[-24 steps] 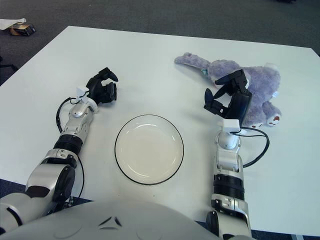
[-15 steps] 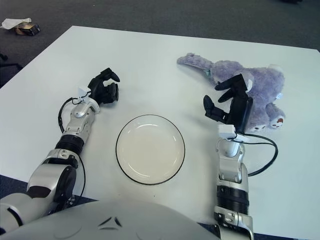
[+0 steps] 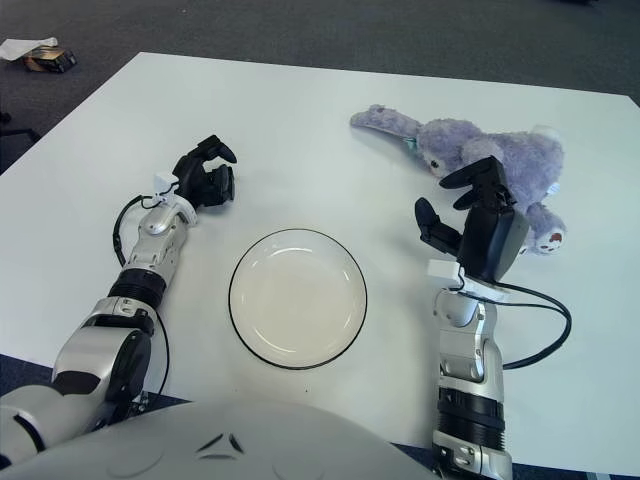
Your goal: Put the doll into the plate.
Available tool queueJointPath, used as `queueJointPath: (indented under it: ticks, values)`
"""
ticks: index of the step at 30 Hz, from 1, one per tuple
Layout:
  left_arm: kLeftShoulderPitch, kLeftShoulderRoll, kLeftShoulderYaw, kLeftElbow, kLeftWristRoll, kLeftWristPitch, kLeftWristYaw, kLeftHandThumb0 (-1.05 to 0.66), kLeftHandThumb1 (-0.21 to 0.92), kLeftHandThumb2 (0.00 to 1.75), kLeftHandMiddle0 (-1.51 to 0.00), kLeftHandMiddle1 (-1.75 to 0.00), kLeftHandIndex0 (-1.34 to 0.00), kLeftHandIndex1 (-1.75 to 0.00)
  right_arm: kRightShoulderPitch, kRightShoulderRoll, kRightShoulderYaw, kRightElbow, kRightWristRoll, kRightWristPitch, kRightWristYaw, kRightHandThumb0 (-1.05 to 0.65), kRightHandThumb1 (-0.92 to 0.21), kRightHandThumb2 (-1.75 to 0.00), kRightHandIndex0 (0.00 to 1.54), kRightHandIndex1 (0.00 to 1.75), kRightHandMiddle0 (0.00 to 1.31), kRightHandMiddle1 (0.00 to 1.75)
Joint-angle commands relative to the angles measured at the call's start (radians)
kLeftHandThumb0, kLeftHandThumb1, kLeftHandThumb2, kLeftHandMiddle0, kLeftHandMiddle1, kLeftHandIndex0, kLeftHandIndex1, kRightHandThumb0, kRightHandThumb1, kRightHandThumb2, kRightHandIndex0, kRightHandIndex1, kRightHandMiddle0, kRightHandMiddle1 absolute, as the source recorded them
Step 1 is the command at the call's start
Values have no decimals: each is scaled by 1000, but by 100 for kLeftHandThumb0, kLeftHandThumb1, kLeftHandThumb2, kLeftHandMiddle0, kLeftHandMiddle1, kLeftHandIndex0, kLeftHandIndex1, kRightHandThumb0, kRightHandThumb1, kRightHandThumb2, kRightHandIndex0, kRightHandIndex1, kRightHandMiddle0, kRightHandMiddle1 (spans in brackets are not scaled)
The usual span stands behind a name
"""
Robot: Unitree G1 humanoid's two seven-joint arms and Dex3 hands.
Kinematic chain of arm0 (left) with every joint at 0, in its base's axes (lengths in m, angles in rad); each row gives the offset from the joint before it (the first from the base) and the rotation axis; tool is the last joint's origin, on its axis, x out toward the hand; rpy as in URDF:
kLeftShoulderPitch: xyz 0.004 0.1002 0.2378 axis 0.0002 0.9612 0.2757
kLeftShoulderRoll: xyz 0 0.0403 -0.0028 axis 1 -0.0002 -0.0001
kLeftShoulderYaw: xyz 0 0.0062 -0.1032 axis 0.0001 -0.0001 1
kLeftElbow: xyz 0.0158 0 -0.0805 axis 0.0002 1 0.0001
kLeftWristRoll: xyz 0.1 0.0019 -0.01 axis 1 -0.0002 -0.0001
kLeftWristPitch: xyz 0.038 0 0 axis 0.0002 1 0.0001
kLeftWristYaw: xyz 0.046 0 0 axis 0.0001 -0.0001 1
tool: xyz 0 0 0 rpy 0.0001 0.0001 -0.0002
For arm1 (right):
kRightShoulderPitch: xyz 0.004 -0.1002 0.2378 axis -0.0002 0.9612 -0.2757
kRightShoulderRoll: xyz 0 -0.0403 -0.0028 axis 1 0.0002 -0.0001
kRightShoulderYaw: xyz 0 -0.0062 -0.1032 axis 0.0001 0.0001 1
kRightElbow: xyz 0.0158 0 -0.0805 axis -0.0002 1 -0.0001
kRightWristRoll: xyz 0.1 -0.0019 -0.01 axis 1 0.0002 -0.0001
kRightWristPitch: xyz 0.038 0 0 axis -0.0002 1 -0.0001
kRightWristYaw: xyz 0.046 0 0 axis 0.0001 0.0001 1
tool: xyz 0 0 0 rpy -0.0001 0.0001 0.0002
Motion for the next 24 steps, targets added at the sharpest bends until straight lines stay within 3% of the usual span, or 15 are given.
queueJointPath:
  ticks: [1, 10, 12, 15, 18, 24]
  values:
    - [56, -8, -1, 60, 6, 36, 8, -44, 44, 117, -111, -175, -52, -175, 16, -36, 2, 6, -63, -16, -71, 0, -38, -122, 56, 166, 38, 175]
    - [53, -4, -4, 66, 10, 37, 5, -44, 43, 118, -112, -175, -52, -175, 50, -104, 12, -15, -173, 21, -132, -1, -63, -88, 39, 157, 30, 175]
    - [52, -4, -4, 67, 8, 37, 2, -44, 43, 118, -112, -175, -52, -175, 62, -112, 13, -26, -184, 39, -126, -23, -66, -80, 25, 151, 37, 168]
    - [52, -5, -3, 68, 6, 37, 1, -44, 43, 117, -111, -175, -52, -175, 85, -121, 13, -54, -202, 75, -100, -33, -71, -72, 17, 144, 39, 164]
    - [52, -6, -3, 69, 6, 37, 3, -44, 43, 117, -111, -175, -52, -175, 109, -133, 15, -89, -232, 124, -57, -59, -57, -76, 11, 130, 13, 155]
    - [47, -6, -2, 77, 9, 36, 6, -44, 43, 117, -111, -175, -52, -175, 144, -169, 11, -151, -268, 212, 63, -77, -54, -72, 4, 106, 1, 134]
